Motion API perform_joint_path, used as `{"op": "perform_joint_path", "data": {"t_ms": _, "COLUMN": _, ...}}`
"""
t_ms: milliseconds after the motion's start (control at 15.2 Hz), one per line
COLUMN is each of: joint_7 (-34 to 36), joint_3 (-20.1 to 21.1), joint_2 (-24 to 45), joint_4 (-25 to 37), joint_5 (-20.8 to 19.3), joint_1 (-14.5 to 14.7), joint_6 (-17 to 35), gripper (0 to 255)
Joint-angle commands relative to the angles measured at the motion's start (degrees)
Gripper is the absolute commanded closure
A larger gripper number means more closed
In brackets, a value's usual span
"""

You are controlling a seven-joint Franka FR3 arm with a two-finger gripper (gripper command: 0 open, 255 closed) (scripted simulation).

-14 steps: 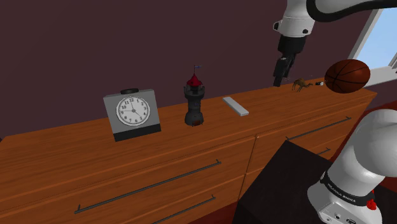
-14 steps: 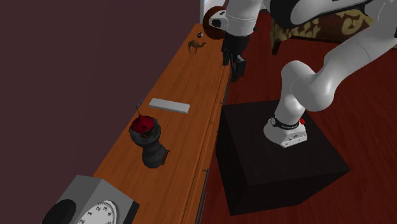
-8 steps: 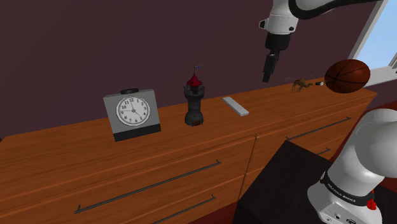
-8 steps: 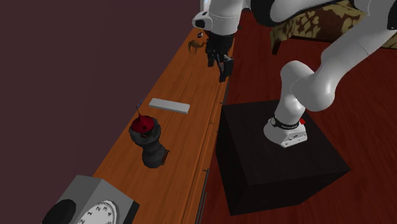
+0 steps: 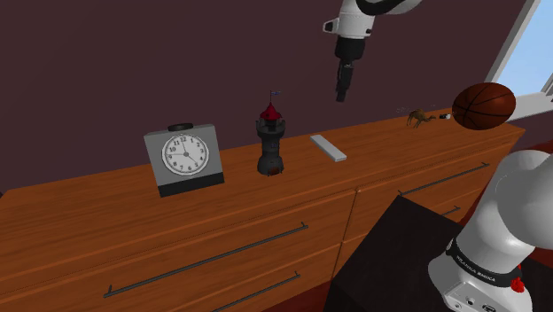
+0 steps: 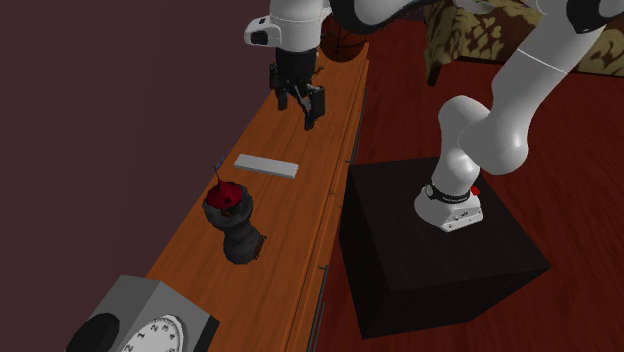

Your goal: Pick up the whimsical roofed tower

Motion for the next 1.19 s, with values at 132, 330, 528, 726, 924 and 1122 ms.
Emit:
{"op": "perform_joint_path", "data": {"t_ms": 132, "joint_7": -8.9, "joint_3": -0.8, "joint_2": 8.3, "joint_4": 9.1, "joint_5": 2.8, "joint_1": 2.2, "joint_6": -0.6, "gripper": 0}}
{"op": "perform_joint_path", "data": {"t_ms": 330, "joint_7": -15.3, "joint_3": -0.9, "joint_2": 14.5, "joint_4": 16.5, "joint_5": 5.1, "joint_1": 3.3, "joint_6": -1.9, "gripper": 0}}
{"op": "perform_joint_path", "data": {"t_ms": 528, "joint_7": -21.2, "joint_3": -0.4, "joint_2": 20.6, "joint_4": 24.5, "joint_5": 7.4, "joint_1": 4.1, "joint_6": -3.9, "gripper": 0}}
{"op": "perform_joint_path", "data": {"t_ms": 726, "joint_7": -26.7, "joint_3": 0.5, "joint_2": 26.8, "joint_4": 33.3, "joint_5": 9.4, "joint_1": 4.5, "joint_6": -6.7, "gripper": 0}}
{"op": "perform_joint_path", "data": {"t_ms": 924, "joint_7": -29.3, "joint_3": 1.2, "joint_2": 29.9, "joint_4": 37.1, "joint_5": 10.3, "joint_1": 4.7, "joint_6": -7.6, "gripper": 0}}
{"op": "perform_joint_path", "data": {"t_ms": 1122, "joint_7": -29.5, "joint_3": 1.3, "joint_2": 29.4, "joint_4": 34.1, "joint_5": 10.3, "joint_1": 4.8, "joint_6": -5.1, "gripper": 0}}
